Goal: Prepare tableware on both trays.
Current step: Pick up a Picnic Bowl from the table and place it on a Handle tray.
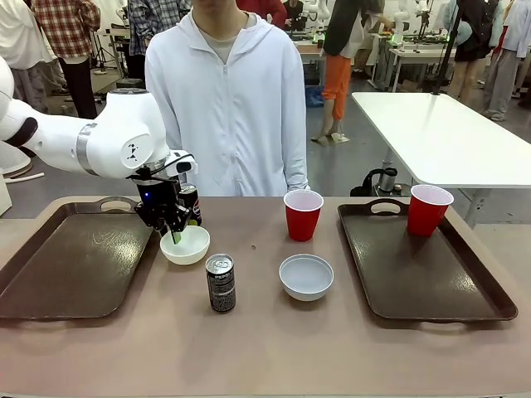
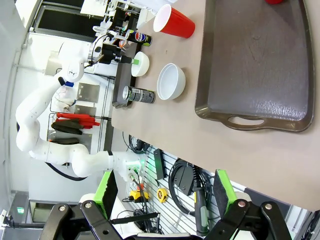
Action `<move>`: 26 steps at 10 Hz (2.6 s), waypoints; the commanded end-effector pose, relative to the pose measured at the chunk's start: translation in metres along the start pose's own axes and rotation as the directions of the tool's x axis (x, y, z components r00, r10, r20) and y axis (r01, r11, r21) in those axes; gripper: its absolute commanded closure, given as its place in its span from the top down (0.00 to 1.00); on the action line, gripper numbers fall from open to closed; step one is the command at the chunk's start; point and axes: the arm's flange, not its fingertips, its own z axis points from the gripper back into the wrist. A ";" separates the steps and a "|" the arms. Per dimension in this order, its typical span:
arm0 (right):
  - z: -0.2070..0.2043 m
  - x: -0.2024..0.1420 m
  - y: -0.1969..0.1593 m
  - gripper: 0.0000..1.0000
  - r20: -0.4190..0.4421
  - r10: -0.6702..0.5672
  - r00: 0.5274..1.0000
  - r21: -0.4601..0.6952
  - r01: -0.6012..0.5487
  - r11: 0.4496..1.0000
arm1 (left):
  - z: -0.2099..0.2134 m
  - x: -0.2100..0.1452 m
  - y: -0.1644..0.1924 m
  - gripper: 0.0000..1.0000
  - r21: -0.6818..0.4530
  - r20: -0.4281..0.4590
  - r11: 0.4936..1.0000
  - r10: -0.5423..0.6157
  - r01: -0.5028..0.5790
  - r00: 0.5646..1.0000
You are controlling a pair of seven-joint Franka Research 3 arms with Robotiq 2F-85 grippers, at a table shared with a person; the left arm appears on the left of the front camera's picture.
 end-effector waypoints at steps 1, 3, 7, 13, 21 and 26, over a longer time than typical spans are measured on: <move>0.000 0.001 -0.001 1.00 0.008 0.014 1.000 0.018 -0.014 1.000 | 0.002 -0.001 0.002 0.00 0.031 -0.011 1.000 -0.003 0.003 1.000; 0.000 0.001 -0.001 1.00 0.008 0.014 1.000 0.018 -0.014 1.000 | 0.002 -0.003 0.006 0.00 0.045 -0.012 0.999 -0.015 0.016 1.000; 0.000 0.001 -0.001 1.00 0.008 0.014 1.000 0.018 -0.014 1.000 | 0.044 -0.037 0.003 0.00 -0.006 -0.027 1.000 -0.020 0.020 0.999; 0.000 0.001 -0.001 1.00 0.008 0.014 1.000 0.018 -0.014 1.000 | 0.119 -0.128 0.043 0.00 -0.067 0.016 0.998 -0.001 0.002 1.000; 0.000 0.001 -0.001 1.00 0.008 0.014 1.000 0.018 -0.014 1.000 | 0.084 -0.168 0.193 0.00 -0.037 0.039 0.984 0.178 -0.176 0.983; 0.000 0.001 -0.001 1.00 0.008 0.014 1.000 0.018 -0.014 1.000 | 0.033 -0.132 0.206 0.00 -0.096 0.059 0.962 0.262 -0.256 0.963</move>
